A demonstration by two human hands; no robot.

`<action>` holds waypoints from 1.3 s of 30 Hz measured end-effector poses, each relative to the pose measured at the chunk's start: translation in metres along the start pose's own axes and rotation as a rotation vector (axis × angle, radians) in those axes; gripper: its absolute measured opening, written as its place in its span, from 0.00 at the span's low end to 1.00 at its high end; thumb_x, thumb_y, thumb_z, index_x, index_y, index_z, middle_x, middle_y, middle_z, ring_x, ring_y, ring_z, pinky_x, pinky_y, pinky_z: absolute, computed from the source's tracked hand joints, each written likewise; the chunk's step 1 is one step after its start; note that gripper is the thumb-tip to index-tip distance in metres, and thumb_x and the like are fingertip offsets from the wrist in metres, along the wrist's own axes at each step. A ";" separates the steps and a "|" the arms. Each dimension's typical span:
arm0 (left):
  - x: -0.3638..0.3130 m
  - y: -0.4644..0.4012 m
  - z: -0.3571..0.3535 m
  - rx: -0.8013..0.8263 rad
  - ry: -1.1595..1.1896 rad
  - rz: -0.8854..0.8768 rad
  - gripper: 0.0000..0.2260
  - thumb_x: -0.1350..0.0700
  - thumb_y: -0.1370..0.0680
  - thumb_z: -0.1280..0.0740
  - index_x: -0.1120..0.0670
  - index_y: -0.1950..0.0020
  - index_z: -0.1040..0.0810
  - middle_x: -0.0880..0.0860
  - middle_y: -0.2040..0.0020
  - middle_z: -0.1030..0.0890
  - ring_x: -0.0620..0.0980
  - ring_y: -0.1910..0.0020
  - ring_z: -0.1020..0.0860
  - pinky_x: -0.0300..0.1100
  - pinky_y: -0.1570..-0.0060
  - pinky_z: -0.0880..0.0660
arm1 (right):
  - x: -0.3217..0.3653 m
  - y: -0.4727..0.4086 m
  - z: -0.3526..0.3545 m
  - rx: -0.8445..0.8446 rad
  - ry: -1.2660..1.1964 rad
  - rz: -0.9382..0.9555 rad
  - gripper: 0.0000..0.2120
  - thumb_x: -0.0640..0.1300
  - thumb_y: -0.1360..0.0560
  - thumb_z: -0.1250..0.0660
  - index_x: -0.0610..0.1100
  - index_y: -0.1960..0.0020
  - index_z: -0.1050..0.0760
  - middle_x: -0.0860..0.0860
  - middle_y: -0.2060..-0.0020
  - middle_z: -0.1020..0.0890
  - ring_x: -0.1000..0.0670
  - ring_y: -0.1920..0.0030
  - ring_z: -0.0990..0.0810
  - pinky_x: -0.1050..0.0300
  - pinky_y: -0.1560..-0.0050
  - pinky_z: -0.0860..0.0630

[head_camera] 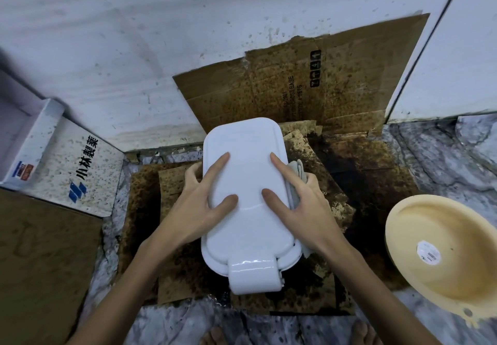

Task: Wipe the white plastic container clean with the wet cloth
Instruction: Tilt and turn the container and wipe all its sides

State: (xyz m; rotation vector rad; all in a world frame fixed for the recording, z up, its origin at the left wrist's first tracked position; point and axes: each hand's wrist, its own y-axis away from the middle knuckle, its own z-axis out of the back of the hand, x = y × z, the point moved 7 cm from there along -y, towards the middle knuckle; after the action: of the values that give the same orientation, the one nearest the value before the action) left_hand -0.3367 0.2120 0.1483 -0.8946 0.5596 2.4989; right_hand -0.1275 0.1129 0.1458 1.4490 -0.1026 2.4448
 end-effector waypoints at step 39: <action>0.057 0.041 0.041 -0.210 -0.060 -0.076 0.28 0.39 0.13 0.50 0.42 0.13 0.49 0.41 0.13 0.51 0.42 0.14 0.55 0.63 0.16 0.52 | 0.027 -0.003 -0.133 0.132 -0.559 -0.006 0.27 0.50 0.11 0.46 0.55 0.15 0.50 0.63 0.15 0.53 0.67 0.18 0.57 0.60 0.16 0.53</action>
State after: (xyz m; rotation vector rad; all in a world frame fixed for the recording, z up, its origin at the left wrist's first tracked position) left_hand -0.4178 0.2133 0.1486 -0.8945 0.2418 2.5387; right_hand -0.2516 0.1494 0.1042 2.1480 -0.0534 2.0020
